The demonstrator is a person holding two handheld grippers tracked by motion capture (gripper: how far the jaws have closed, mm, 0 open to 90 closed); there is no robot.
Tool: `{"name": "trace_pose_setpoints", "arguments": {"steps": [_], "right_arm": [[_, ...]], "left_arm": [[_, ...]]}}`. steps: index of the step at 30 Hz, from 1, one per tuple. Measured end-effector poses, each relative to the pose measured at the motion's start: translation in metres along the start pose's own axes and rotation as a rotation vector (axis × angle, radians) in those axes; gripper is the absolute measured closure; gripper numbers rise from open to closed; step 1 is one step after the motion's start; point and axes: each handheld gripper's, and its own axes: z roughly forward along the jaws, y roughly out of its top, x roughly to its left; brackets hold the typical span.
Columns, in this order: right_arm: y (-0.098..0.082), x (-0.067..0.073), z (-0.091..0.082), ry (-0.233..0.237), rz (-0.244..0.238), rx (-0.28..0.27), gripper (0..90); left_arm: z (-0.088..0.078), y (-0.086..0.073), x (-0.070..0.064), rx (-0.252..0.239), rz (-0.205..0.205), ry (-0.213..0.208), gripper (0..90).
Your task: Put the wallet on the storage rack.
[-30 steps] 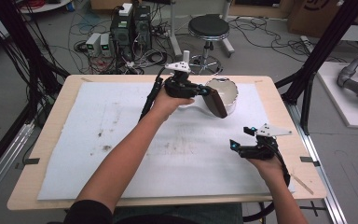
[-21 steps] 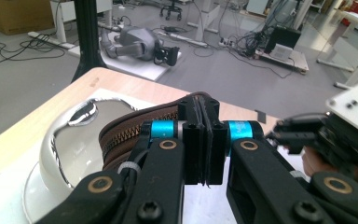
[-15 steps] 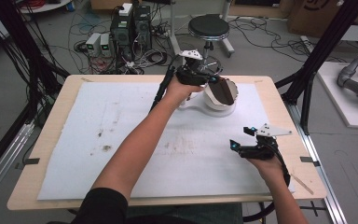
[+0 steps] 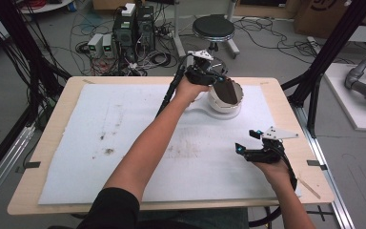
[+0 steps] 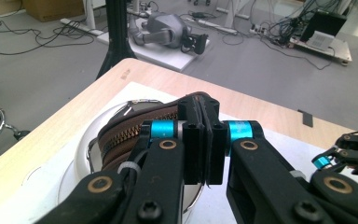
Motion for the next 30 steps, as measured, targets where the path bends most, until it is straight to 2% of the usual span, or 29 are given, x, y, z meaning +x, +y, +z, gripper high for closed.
{"name": "trace_pose_setpoints", "arguments": {"steps": [4,5,7,8,9,11,12,17,25,30], "right_arm": [[0.000,0.001,0.000,0.000,-0.003,0.002,16.6],[0.000,0.001,0.000,0.000,-0.005,0.003,16.6],[0.000,0.001,0.000,0.000,-0.004,0.003,16.6],[0.000,0.001,0.000,0.000,-0.004,0.003,16.6],[0.000,0.001,0.000,-0.001,-0.003,0.003,16.6],[0.000,0.001,0.000,0.001,-0.005,0.004,16.6],[0.000,0.001,0.000,0.001,-0.004,0.004,16.6],[0.000,0.001,0.000,0.003,-0.005,0.004,16.6],[0.000,0.002,0.001,0.002,-0.005,0.004,16.6],[0.001,0.003,0.000,0.000,-0.006,0.005,16.6]], "left_arm": [[0.004,-0.001,-0.002,-0.005,-0.011,0.006,88.2],[0.005,-0.001,-0.002,0.008,0.002,0.002,88.2],[0.008,-0.002,-0.004,0.010,0.003,0.003,88.0],[0.009,-0.002,-0.004,-0.002,0.006,0.004,87.4],[0.009,-0.002,-0.005,-0.017,0.000,0.009,83.3],[0.009,0.000,-0.005,-0.019,0.002,0.042,63.7],[0.008,0.000,-0.005,-0.015,0.001,0.042,60.7],[0.007,-0.001,-0.007,-0.006,-0.017,0.044,54.0],[0.001,0.001,-0.018,0.010,0.005,0.037,45.0],[-0.003,0.004,-0.026,0.002,0.015,0.020,44.1]]}}
